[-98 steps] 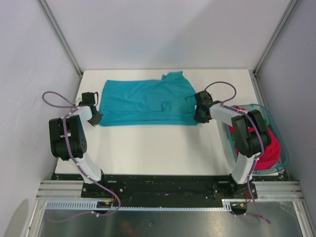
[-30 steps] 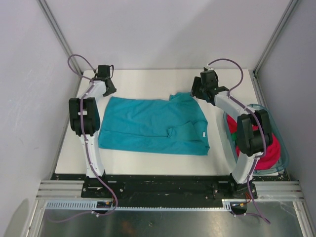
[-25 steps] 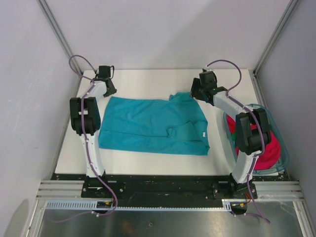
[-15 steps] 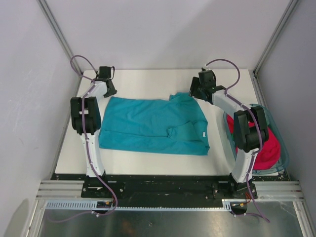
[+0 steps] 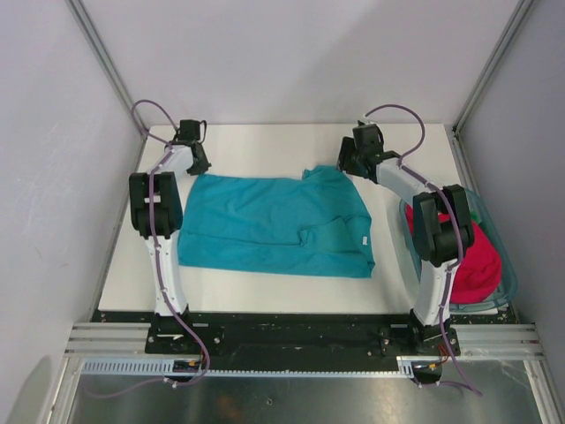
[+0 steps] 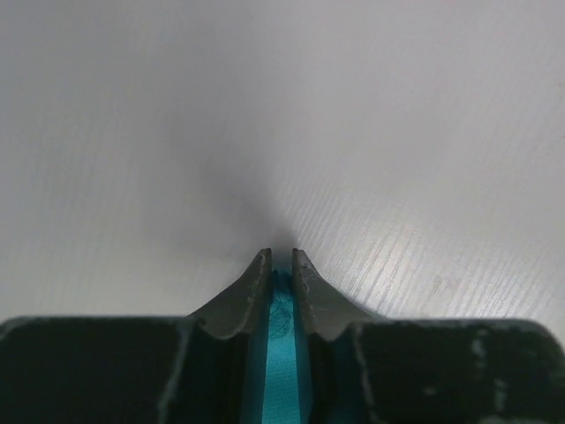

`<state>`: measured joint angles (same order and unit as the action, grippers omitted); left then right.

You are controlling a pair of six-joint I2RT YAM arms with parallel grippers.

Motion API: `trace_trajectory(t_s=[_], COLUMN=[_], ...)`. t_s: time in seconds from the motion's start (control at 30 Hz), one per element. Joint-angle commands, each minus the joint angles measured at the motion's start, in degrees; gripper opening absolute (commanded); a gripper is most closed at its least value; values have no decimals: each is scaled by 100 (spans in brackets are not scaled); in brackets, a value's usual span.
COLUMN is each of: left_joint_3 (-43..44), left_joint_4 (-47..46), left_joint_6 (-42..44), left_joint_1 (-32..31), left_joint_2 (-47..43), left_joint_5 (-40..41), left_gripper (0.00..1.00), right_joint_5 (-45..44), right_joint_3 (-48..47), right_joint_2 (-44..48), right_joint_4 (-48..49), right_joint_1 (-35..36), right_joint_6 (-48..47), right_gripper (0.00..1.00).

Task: Fold and stack the t-shirts
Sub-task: Grap the side of the flattened tshirt furthest away from the robot with both arms

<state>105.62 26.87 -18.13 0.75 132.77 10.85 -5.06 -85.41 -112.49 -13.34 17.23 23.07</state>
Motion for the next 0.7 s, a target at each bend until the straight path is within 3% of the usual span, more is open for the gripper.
trace_trajectory(t_s=[0.0, 0.2, 0.67], left_joint_3=[286, 288, 230], left_joint_4=[36, 24, 24], left_joint_6=[99, 4, -42], left_joint_1=[-23, -19, -23], left_joint_2=[-30, -106, -331], left_joint_5=[-58, 65, 131], left_gripper=[14, 1, 0], right_joint_5=[4, 64, 422], right_joint_3=[-369, -733, -2074], right_joint_2=[-167, -528, -1726], right_joint_4=[116, 147, -204], right_joint_1=[-35, -123, -302], right_joint_6=[-181, -352, -288], right_gripper=[63, 64, 65])
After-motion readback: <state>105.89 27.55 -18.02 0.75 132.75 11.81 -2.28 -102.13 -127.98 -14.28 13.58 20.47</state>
